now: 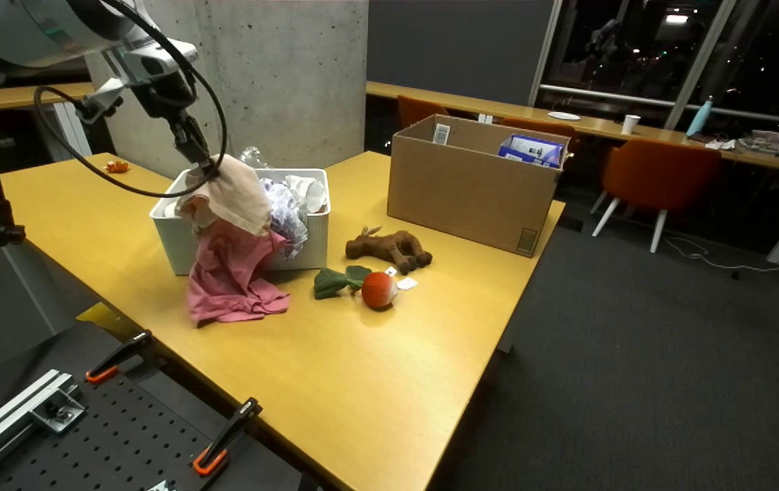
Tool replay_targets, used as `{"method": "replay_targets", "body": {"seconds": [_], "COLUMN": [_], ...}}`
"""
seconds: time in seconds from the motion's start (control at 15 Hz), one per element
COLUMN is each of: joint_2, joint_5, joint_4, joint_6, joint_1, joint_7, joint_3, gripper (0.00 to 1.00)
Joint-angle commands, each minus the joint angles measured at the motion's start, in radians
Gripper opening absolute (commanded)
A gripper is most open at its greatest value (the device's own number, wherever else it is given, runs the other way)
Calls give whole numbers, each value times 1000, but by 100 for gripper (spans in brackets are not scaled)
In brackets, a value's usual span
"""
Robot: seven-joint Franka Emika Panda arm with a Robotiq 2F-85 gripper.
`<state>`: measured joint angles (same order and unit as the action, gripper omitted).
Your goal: Remove the laundry from the basket and lay it on the table, put back the pitch coloured laundry
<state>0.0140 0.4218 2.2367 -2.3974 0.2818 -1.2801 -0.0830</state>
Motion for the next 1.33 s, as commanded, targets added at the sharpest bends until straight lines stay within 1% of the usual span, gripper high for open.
{"method": "replay_targets", "body": {"seconds": [0.0,0.13,0.4,0.6,0.67,0.8,0.93,1.07,1.27], "joint_2": [87,136,278,400,427,444,424,378,267], "joint_5": [53,72,66,42,33,38,56,66,73], "joint_4": [4,18,117,251,277,292,239,173,28], "joint_6": [84,118,152,105,97,99,130,144,161], "joint_1": [-58,-81,-128,-183,-206,-260,-324,-377,-432], "joint_7": [-20,-34,-84,-101,-80,-28,57,126,244], "joint_3": [-41,-59,-85,-68,-52,-27,2,12,21], "gripper": [1,1,1,1,1,1,1,1,1]}}
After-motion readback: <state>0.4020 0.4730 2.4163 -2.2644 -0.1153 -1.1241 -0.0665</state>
